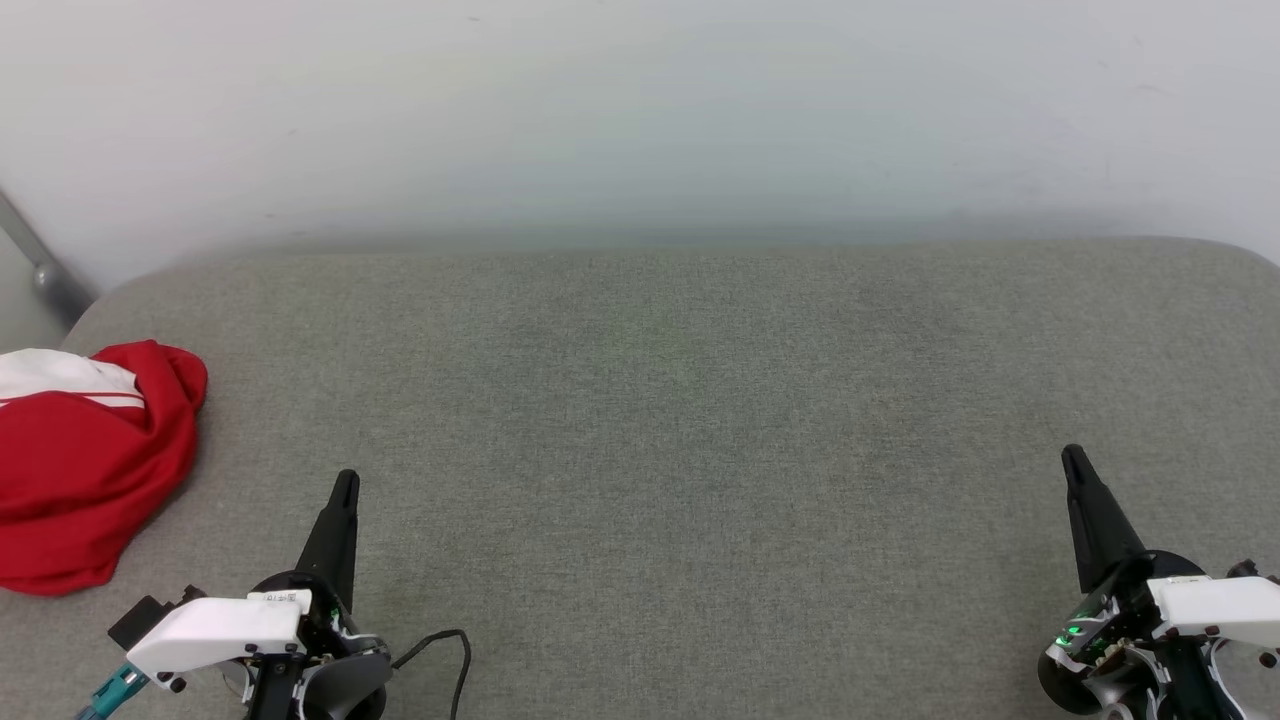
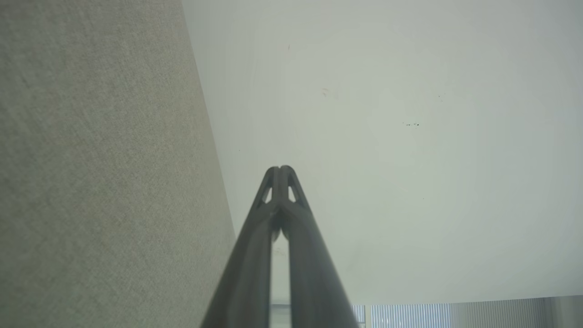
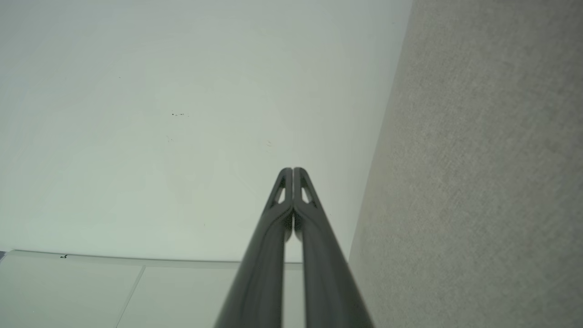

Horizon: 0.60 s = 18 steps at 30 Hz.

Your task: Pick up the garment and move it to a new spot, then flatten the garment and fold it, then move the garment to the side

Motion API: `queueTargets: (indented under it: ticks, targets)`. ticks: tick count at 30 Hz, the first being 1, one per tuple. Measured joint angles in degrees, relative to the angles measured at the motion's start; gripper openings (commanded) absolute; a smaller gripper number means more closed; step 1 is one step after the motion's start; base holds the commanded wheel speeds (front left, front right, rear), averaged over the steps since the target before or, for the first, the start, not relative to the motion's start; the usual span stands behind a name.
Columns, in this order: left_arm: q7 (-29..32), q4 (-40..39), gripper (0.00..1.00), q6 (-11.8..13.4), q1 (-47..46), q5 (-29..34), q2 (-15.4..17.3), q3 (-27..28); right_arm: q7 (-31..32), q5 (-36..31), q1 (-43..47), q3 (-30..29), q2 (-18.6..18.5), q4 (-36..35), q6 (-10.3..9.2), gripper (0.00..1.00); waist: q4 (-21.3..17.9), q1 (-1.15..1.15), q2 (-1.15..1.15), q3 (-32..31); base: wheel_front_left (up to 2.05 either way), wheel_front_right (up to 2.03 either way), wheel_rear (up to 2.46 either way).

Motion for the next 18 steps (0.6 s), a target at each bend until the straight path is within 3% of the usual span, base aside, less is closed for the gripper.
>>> queueTargets:
  ticks: [16, 17, 18]
  targets:
    - [0.01, 0.0, 0.0, 0.0, 0.0, 0.0, 0.0, 0.0, -0.01, 0.0, 0.0, 0.0, 0.01, 0.0, 0.0, 0.0, 0.0, 0.0, 0.0, 0.0, 0.0, 0.0, 0.0]
    - [0.0, 0.09, 1.0, 0.0, 0.02, 0.0, 0.0, -0.01, -0.01, 0.01, 0.02, 0.0, 0.01, 0.07, 0.0, 1.0, 0.0, 0.0, 0.0, 0.0, 0.0, 0.0, 0.0]
    - [-0.01, 0.45, 1.0, 0.01, 0.15, -0.01, -0.03, -0.09, -0.01, 0.02, 0.25, 0.03, 0.01, 0.42, 0.0, 1.0, 0.0, 0.0, 0.0, 0.0, 0.0, 0.0, 0.0]
